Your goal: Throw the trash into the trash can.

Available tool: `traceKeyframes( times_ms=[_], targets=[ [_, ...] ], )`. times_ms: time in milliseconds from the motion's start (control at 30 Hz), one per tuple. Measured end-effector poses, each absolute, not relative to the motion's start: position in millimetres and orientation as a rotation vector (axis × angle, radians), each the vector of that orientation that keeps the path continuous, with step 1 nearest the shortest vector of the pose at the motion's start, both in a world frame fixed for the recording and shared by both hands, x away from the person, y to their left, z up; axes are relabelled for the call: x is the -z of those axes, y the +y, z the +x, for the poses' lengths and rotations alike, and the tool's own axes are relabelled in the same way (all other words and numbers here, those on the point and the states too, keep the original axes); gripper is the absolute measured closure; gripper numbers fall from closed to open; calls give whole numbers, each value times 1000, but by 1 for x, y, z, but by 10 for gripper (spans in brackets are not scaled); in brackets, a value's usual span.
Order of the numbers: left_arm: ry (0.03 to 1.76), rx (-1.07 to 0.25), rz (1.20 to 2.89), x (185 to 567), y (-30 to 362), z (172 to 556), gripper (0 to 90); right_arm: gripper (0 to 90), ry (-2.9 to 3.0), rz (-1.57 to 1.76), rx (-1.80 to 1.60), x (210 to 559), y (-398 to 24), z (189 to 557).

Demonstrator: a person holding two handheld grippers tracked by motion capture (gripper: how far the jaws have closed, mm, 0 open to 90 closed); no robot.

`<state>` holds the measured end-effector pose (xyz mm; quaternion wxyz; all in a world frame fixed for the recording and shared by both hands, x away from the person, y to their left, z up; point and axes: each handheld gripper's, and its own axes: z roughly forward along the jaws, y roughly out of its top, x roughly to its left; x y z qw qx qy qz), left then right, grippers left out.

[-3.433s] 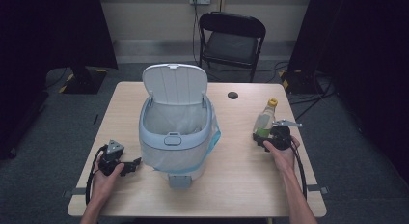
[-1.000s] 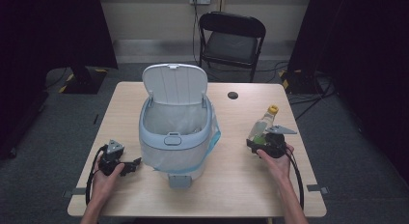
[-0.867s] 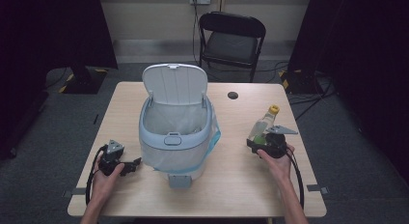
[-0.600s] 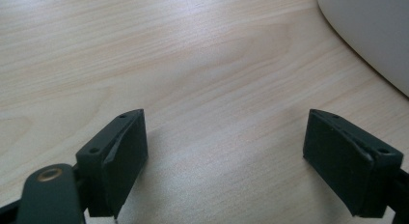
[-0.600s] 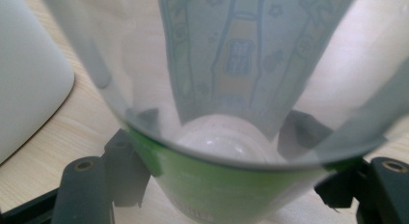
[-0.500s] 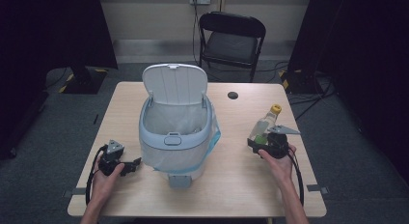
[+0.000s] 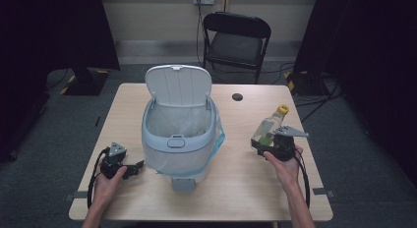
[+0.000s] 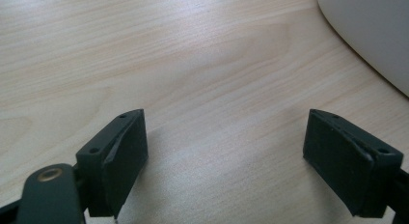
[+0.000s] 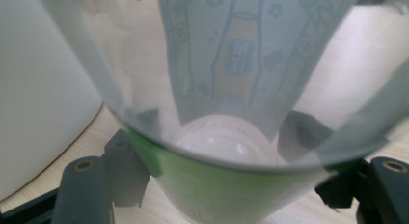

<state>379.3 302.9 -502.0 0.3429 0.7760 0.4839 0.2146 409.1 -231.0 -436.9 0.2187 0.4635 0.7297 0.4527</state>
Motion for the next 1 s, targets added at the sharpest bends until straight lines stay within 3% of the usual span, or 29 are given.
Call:
traceKeyframes(
  times_ms=[1000],
  targets=[
    [1259, -556, 2012, 502, 303, 379, 152, 274, 1983, 1141, -1407, 383, -221, 385]
  ],
)
